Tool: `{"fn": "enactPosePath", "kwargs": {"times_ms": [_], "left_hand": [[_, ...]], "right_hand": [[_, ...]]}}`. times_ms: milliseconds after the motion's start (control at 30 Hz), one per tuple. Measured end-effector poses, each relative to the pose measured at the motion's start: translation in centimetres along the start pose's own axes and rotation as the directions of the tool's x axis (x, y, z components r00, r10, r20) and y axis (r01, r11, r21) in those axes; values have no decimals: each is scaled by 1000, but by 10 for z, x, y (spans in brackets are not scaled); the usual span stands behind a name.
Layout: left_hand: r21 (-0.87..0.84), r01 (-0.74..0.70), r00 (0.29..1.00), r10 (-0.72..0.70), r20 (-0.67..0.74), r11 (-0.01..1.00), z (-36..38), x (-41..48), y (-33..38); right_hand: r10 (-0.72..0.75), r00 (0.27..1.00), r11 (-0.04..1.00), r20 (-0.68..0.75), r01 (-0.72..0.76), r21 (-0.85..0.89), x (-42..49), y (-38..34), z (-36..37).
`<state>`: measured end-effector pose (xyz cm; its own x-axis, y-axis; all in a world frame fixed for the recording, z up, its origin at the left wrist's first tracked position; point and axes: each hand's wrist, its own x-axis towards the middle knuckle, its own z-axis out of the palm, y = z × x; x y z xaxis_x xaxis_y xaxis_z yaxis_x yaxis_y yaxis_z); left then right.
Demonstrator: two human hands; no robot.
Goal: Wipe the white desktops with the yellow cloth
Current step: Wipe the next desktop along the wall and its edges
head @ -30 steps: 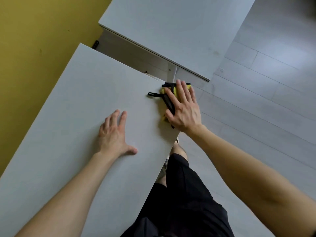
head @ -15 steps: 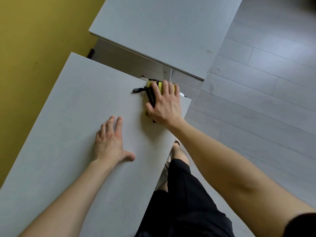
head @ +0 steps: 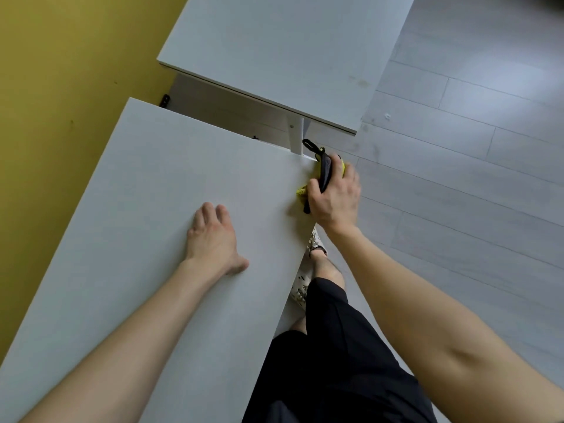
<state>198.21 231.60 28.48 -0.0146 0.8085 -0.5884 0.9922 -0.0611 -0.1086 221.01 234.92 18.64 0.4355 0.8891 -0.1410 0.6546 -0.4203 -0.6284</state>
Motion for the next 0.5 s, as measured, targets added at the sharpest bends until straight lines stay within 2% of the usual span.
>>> {"fn": "enactPosePath", "kwargs": {"times_ms": [67, 133, 200, 333, 500], "left_hand": [[-8, -140, 978, 137, -157, 990, 0, 1, 10], [3, -306, 890, 287, -355, 952, 10, 1, 16], [24, -410, 811, 376, -448, 912, 28, 2, 16], [59, -476, 768, 448, -457, 877, 60, 6, 8], [66, -530, 735, 497, -461, 845, 79, 14, 2]], "right_hand": [[39, 999, 998, 1, -39, 55, -1, -4, 4], [35, 999, 993, 21, -37, 109, -2, -3, 5], [16, 999, 984, 28, -21, 178, -5, 2, 4], [46, 999, 955, 14, -48, 294, -24, 3, 8], [-9, 1000, 937, -6, 10, 349, -115, 1, 26]]}}
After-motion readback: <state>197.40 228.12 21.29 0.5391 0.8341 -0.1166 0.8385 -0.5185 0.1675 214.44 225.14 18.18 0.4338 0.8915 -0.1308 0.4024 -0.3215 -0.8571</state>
